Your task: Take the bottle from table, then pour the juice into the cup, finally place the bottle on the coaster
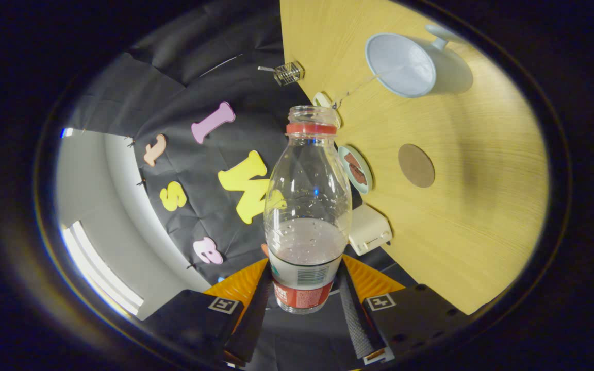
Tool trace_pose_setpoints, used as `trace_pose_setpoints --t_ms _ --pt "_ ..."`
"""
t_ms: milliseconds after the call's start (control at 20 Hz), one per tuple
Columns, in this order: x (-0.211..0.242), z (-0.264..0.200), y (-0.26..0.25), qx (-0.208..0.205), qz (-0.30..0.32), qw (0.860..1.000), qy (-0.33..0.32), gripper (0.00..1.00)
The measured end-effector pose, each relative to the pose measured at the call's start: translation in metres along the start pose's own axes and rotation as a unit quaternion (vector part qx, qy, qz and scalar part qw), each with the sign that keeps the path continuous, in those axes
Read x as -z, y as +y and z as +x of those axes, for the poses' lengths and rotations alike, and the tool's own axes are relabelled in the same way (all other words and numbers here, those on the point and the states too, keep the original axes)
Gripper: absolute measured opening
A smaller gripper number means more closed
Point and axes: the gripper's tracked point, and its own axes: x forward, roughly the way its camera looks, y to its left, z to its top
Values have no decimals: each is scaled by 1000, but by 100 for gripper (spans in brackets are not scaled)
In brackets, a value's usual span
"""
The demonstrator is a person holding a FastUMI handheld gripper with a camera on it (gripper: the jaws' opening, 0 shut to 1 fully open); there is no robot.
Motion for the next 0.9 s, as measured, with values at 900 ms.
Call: trace_pose_setpoints --t_ms 900 --pt "-6 -4 19 -25 52 998 2 74"
